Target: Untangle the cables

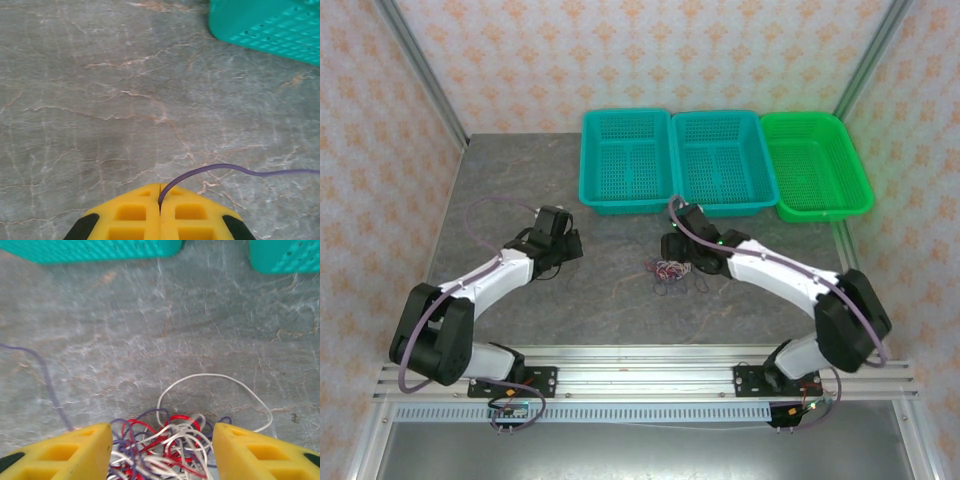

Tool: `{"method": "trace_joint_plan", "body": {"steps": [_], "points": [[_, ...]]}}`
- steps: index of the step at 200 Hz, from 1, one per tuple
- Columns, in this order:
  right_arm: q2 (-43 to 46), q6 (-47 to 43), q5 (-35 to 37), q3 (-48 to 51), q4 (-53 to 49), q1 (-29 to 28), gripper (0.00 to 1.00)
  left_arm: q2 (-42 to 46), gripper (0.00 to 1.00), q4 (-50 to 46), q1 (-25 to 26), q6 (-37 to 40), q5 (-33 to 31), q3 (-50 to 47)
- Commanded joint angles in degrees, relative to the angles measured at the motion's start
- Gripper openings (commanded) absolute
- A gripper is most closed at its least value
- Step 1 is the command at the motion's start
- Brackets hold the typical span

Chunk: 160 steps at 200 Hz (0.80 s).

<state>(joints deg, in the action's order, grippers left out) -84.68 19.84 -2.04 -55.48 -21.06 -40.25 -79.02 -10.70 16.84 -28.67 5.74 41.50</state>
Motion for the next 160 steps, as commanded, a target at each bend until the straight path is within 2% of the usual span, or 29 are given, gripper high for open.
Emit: {"method": "trace_joint_plan", "body": {"steps": [1, 25, 45, 62, 78, 91, 99, 128, 160], "points": [[-4.74, -0.54, 2.72, -3.84, -6.23, -0.09, 0.6, -0.67, 0.0, -2.9, -0.01, -0.9, -3.77, 0.84], [-10.0, 2.69, 1.86, -6.66, -8.99, -0.09, 0.61, -0.64, 0.0, -3.47, 0.03, -0.95, -3.98, 0.89], [-11.64, 5.83, -4.81, -4.22, -6.62, -0.11, 0.61, 0.04, 0.0, -4.62, 0.03, -1.56, -6.75, 0.73], [-11.06, 8.27, -5.57, -1.01, -4.09, -0.09, 0.56, -0.16, 0.0, -6.31, -0.05, -3.22, -9.56, 1.25], [-10.2, 9.87, -2.81, 0.67, -3.78, 0.2, 0.39, -0.86, 0.0, -8.48, -0.14, -5.55, -13.56, 1.83], [-8.87, 11.49, -0.05, 1.56, -4.01, 1.09, 0.11, -0.92, 0.0, -10.12, -0.66, -7.9, -17.08, 1.88], [-7.34, 12.27, 0.86, 2.59, -3.42, 2.12, 0.0, -0.48, 0.0, -10.52, -1.45, -8.96, -18.35, 1.49], [0.21, 15.48, 1.96, 8.59, -0.94, 8.37, 0.0, 2.93, 0.0, -9.49, -7.35, -11.23, -17.9, -1.84], [10.76, 19.0, 6.7, 16.17, -2.74, 20.03, 0.0, 4.75, 0.0, -9.95, -11.81, -10.6, -17.75, -3.6]]}}
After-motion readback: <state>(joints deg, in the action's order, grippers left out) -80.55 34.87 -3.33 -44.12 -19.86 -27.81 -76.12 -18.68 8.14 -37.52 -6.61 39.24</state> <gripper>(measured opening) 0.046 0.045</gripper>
